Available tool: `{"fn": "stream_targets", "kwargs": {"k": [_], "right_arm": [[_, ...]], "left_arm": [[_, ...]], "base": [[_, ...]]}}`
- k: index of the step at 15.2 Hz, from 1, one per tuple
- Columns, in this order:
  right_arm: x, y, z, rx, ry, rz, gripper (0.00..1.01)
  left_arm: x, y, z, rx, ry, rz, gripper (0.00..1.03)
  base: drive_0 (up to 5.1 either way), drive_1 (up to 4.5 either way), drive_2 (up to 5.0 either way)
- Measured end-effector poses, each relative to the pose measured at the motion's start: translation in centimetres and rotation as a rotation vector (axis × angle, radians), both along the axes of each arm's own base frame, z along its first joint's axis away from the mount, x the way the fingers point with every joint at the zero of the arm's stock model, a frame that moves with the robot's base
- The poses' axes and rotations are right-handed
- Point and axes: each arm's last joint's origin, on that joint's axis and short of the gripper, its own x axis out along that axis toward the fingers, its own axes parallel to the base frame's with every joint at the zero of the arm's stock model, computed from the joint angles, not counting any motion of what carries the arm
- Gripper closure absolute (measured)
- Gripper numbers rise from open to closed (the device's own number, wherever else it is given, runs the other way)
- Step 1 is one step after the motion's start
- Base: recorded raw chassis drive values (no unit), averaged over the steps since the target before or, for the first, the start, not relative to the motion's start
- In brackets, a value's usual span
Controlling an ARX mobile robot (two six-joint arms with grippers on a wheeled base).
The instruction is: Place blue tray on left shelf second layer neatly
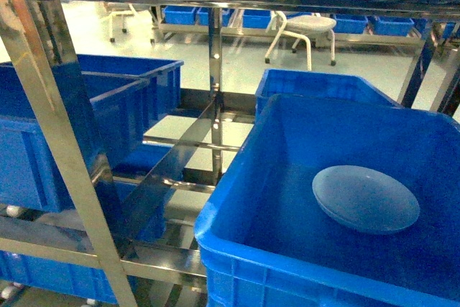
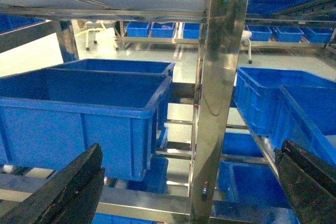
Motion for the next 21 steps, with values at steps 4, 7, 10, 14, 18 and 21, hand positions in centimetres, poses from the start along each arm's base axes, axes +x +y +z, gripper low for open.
{"fn": "stream_targets", "kwargs": {"k": [4,7,10,14,18,21], "right_arm": [[0.0,0.0,0.0,0.0,0.0,0.0,0.03],[0.0,0.0,0.0,0.0,0.0,0.0,0.03],[0.04,0.11,0.01,0.005,-0.047,-0.061,0.08],[-0.05,0.23,-0.79,0.086,-0.066,-0.259,0.62],[-0.05,0.23,-0.78,0.088,-0.068,-0.259,0.87],[-0.05,0.23,-0.78,0.088,-0.067,-0.26,0.48]], "left_arm": [[0.0,0.0,0.0,0.0,0.0,0.0,0.05],[0.0,0.0,0.0,0.0,0.0,0.0,0.05],[0.0,0.0,0.0,0.0,0.0,0.0,0.05],[0.0,0.0,0.0,0.0,0.0,0.0,0.05],[0.0,0.0,0.0,0.0,0.0,0.0,0.05],[0.0,0.0,0.0,0.0,0.0,0.0,0.05]], "base": [[0.0,0.0,0.0],[0.0,0.0,0.0],[0.0,0.0,0.0],[0.0,0.0,0.0],[0.0,0.0,0.0],[0.0,0.0,0.0]]}}
